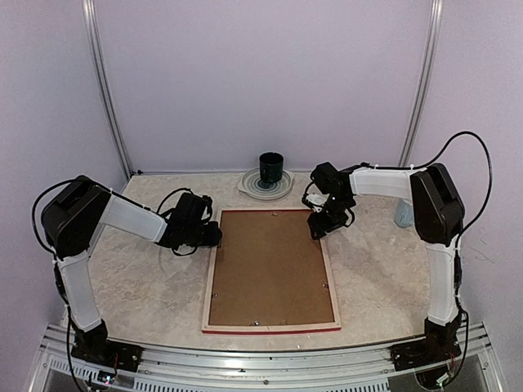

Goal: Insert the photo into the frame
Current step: Press the fastener onto the backboard.

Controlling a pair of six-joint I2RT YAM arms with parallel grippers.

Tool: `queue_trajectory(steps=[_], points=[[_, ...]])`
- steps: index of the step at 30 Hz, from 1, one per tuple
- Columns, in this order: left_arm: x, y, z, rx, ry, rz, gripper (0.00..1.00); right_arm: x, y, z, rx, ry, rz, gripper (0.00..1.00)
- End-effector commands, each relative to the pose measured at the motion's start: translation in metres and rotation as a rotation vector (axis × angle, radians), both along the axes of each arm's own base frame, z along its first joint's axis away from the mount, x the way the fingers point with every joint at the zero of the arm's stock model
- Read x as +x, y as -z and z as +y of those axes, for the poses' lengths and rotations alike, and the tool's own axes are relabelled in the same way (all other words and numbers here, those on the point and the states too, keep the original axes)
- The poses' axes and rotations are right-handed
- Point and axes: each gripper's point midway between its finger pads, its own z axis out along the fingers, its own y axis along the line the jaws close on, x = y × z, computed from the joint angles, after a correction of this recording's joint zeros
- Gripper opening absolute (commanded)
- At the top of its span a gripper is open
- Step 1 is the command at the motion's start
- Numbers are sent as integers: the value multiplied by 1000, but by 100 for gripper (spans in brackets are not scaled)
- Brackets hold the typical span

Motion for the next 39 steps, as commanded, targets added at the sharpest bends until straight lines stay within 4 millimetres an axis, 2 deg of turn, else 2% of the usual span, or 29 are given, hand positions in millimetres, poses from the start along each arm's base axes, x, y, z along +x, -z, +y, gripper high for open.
queue_trajectory(steps=[1, 8, 18, 24, 28, 34, 39], points=[[-22, 44, 19, 101, 9, 134, 19, -1, 5, -4, -25, -16, 11, 52], [-24, 51, 19, 110, 21, 146, 16, -2, 6, -9, -46, -18, 7, 48], [-25, 56, 19, 108, 23, 157, 16, -21, 5, 2, 13, -52, 57, 48], [-27, 57, 17, 94, 30, 164, 16, -25, 7, 5, 25, -60, 68, 47], [-28, 57, 16, 91, 33, 163, 15, -27, 11, 8, 36, -65, 88, 42], [-28, 58, 16, 90, 37, 165, 15, -28, 17, 8, -6, -101, 83, 28], [-28, 57, 15, 89, 39, 163, 15, -31, 20, 9, -21, -110, 87, 27]])
